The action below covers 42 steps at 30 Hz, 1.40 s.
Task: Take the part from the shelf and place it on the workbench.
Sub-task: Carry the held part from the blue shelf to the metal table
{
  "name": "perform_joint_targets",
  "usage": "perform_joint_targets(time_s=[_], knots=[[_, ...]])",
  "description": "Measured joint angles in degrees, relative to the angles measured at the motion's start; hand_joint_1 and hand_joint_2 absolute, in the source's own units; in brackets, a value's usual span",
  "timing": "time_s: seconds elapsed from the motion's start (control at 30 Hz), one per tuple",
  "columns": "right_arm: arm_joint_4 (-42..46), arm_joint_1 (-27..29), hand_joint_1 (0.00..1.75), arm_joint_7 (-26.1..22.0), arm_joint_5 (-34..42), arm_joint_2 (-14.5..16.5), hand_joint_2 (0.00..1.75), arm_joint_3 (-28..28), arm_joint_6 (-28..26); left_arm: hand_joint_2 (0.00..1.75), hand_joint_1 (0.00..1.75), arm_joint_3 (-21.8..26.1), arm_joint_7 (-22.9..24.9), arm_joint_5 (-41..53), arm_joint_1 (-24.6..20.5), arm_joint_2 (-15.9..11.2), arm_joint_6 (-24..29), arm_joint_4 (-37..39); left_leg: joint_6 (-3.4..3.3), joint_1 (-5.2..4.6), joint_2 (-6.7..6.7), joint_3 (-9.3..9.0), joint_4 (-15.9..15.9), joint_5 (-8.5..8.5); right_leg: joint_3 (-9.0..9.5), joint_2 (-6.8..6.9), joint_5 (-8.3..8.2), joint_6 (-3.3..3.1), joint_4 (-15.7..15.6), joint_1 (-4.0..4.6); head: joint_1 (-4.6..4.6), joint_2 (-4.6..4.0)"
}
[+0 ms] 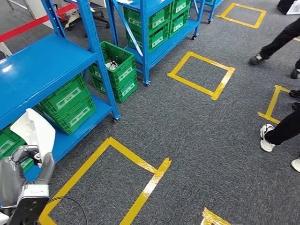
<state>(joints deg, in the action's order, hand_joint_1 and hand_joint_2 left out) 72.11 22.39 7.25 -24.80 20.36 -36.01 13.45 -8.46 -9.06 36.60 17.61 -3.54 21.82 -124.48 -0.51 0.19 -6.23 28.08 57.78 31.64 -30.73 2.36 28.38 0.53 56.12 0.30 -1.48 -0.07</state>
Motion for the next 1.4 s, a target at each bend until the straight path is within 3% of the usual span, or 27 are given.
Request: perform_joint_targets(time_s=[0.03,0.1,0.17,0.2,0.27,0.3,0.33,0.4,0.47,0.53,0.6,0.67,0.7,0.77,0.87,0.9,0.97,1.0,1.07,1.13,1.17,1.2,1.23,1.27,1.33,1.4], knots=[[0.00,-0.08,0.00,-0.10,-0.21,0.01,1.75,-0.06,0.03,1.75,1.75,0.09,-0.03,0.02,-0.01,-0.05,-0.02,0.00,0.22,0.10,1.55,0.69,1.77,1.32,-0.01,-0.60,-0.28,-0.41,-0.26,-0.18,0.07,0.00],[-0.01,-0.35,0.00,-0.39,-0.55,0.01,1.75,-0.10,0.15,1.75,1.75,0.40,-0.05,0.04,0.14,-0.19,-0.04,0.01,0.43,0.24,4.74,3.76,8.79,5.06,-0.20,-1.95,-0.62,-0.89,-0.42,-0.28,0.27,0.00],[-0.06,-0.52,0.00,-0.78,-0.98,0.01,1.75,-0.14,0.38,1.75,1.75,0.69,-0.16,0.03,0.36,-0.28,-0.06,0.02,0.51,0.27,5.55,6.61,14.97,6.87,-0.34,-3.51,-0.72,-1.03,-0.30,-0.21,0.34,0.00],[-0.12,-0.54,0.00,-0.98,-1.22,0.01,1.75,-0.18,0.50,1.75,1.75,0.77,-0.24,0.03,0.42,-0.28,-0.09,0.02,0.51,0.27,5.64,6.86,15.32,6.10,-0.36,-4.30,-0.73,-1.04,-0.16,-0.19,0.33,0.00],[-0.25,-0.62,0.00,-1.40,-1.57,0.01,1.75,-0.28,0.69,1.75,1.75,0.82,-0.38,0.03,0.45,-0.29,-0.15,0.02,0.38,0.36,6.45,4.70,10.04,1.97,-0.39,-5.84,-0.67,-0.93,0.31,-0.22,0.34,0.01],[-0.31,-0.70,0.00,-1.63,-1.65,0.01,1.75,-0.31,0.75,1.75,1.75,0.84,-0.44,0.02,0.44,-0.29,-0.16,0.02,0.27,0.47,7.77,3.25,6.52,0.24,-0.52,-6.56,-0.59,-0.77,0.65,-0.18,0.33,0.01],[-0.35,-0.85,0.00,-1.82,-1.67,0.01,1.75,-0.34,0.80,1.75,1.75,0.86,-0.48,0.01,0.43,-0.28,-0.14,0.01,0.18,0.62,9.04,2.09,3.46,-0.85,-0.87,-7.30,-0.52,-0.52,1.07,-0.16,0.31,0.01],[-0.42,-1.09,0.00,-2.04,-1.68,0.01,1.75,-0.40,0.87,1.75,1.75,0.87,-0.53,-0.04,0.42,-0.27,-0.11,-0.04,-0.06,0.66,10.49,1.52,1.11,-1.13,-1.91,-8.59,-0.72,0.26,1.67,-0.28,0.26,0.00],[-0.47,-1.10,0.00,-2.07,-1.68,0.01,1.75,-0.52,0.96,1.75,1.75,0.87,-0.50,-0.01,0.33,-0.25,-0.16,-0.08,-0.57,0.59,9.38,1.77,0.88,-1.43,-2.85,-9.29,-1.01,1.01,1.90,-0.54,0.26,0.00],[-0.51,-1.00,0.00,-2.02,-1.58,0.01,1.75,-0.73,0.87,1.75,1.75,0.90,-0.39,0.14,0.27,-0.21,-0.23,-0.10,-1.16,0.70,7.99,1.79,0.56,-1.79,-4.24,-7.14,0.43,1.60,3.99,-0.45,-0.01,0.00],[-0.52,-1.00,0.00,-1.78,-1.15,0.02,1.75,-0.79,0.45,1.75,1.75,0.97,-0.31,0.31,0.69,-0.15,-0.19,-0.11,-1.44,0.70,6.47,1.87,0.43,-1.94,-7.12,-4.04,3.90,2.16,10.05,-0.44,-0.31,0.00],[-0.52,-0.77,0.00,-1.40,-0.51,0.03,1.75,-0.64,-0.16,1.75,1.75,1.01,-0.31,0.42,1.42,-0.09,-0.07,-0.13,-1.52,0.63,4.83,1.96,0.45,-1.93,-9.77,-2.96,6.33,2.57,16.22,-0.71,-0.35,0.00],[-0.52,-0.50,0.00,-1.22,-0.23,0.03,1.75,-0.49,-0.45,1.75,1.75,1.01,-0.33,0.49,1.74,-0.07,0.03,-0.13,-1.52,0.62,4.10,1.98,0.46,-1.91,-10.00,-2.72,6.29,2.68,17.16,-0.80,-0.38,0.00],[-0.46,0.14,0.00,-0.84,0.23,0.03,1.75,-0.12,-0.86,1.75,1.75,1.02,-0.38,0.61,2.21,0.02,0.27,-0.17,-1.47,0.62,2.85,1.90,0.46,-1.81,-7.18,-1.97,3.67,2.63,12.78,-0.92,-0.39,0.00],[0.10,0.74,0.00,-0.33,0.61,0.03,1.75,0.80,-1.10,1.75,1.75,1.22,-0.89,0.64,3.08,0.15,0.68,-0.61,-0.89,0.34,1.28,1.60,0.56,-1.50,-1.29,1.19,0.66,1.94,2.72,-0.48,-0.34,0.00],[0.31,0.88,0.00,-0.20,0.63,0.03,1.75,1.14,-1.10,1.75,1.75,1.32,-1.20,0.60,3.34,0.17,0.75,-0.77,-0.60,0.22,0.79,1.53,0.56,-1.45,-0.80,1.62,0.62,1.64,1.55,-0.26,-0.32,0.00],[0.56,1.24,0.00,0.00,0.57,0.05,1.75,1.63,-1.07,1.75,1.75,1.56,-1.82,0.52,3.61,0.19,0.79,-0.90,0.06,0.24,-0.03,1.31,0.40,-1.38,-0.96,0.58,0.47,0.93,1.27,-0.07,-0.28,0.00],[0.61,1.47,0.00,0.08,0.50,0.09,1.75,1.81,-1.05,1.75,1.75,1.67,-2.02,0.48,3.69,0.20,0.78,-0.92,0.40,0.35,0.49,1.25,0.61,-1.03,-0.94,0.03,0.32,0.61,1.08,-0.13,-0.27,0.00],[0.75,1.78,0.00,0.19,0.34,0.15,1.75,2.21,-1.07,1.75,1.75,1.91,-2.32,0.43,3.99,0.25,0.79,-1.03,0.84,0.52,3.08,2.25,3.68,1.38,-0.50,-1.06,-0.03,-0.08,0.72,-0.36,-0.16,0.00],[0.81,1.78,0.00,0.22,0.29,0.16,1.75,2.58,-1.11,1.75,1.75,2.10,-2.44,0.42,4.36,0.29,0.80,-1.13,0.80,0.53,5.27,5.25,10.80,5.21,-0.55,-2.30,-0.19,-0.54,0.70,-0.26,-0.05,0.00],[0.81,1.77,0.00,0.22,0.30,0.17,1.75,2.70,-1.10,1.75,1.75,2.17,-2.44,0.40,4.49,0.30,0.79,-1.14,0.74,0.51,5.53,6.77,14.15,6.48,-0.57,-3.01,-0.22,-0.67,0.73,-0.15,-0.04,0.00],[0.81,1.80,0.00,0.22,0.30,0.17,1.75,2.78,-1.09,1.75,1.75,2.20,-2.44,0.40,4.58,0.31,0.79,-1.14,0.66,0.49,5.61,7.65,15.95,6.63,-0.56,-3.78,-0.23,-0.74,0.78,-0.06,-0.03,0.00],[0.81,1.84,0.00,0.22,0.30,0.18,1.75,2.85,-1.07,1.75,1.75,2.21,-2.44,0.40,4.65,0.32,0.79,-1.14,0.56,0.48,5.68,7.61,15.59,5.59,-0.54,-4.58,-0.23,-0.75,0.85,-0.01,-0.04,0.00],[0.81,1.87,0.00,0.22,0.30,0.19,1.75,2.93,-1.06,1.75,1.75,2.21,-2.44,0.40,4.69,0.34,0.79,-1.14,0.44,0.49,5.94,6.63,13.13,3.59,-0.49,-5.42,-0.22,-0.73,0.97,0.00,-0.03,0.00],[0.81,1.85,0.00,0.23,0.30,0.19,1.75,3.07,-1.07,1.75,1.75,2.21,-2.44,0.40,4.73,0.37,0.79,-1.15,0.16,0.65,8.37,3.77,5.95,-0.37,-0.64,-6.95,-0.08,-0.50,1.48,0.01,-0.04,0.00],[0.87,1.84,0.00,0.22,0.30,0.19,1.75,3.12,-1.08,1.75,1.75,2.23,-2.44,0.40,4.85,0.40,0.80,-1.26,0.00,0.75,10.74,2.47,2.14,-1.52,-1.39,-8.27,-0.03,0.05,2.10,-0.10,-0.06,0.01]])
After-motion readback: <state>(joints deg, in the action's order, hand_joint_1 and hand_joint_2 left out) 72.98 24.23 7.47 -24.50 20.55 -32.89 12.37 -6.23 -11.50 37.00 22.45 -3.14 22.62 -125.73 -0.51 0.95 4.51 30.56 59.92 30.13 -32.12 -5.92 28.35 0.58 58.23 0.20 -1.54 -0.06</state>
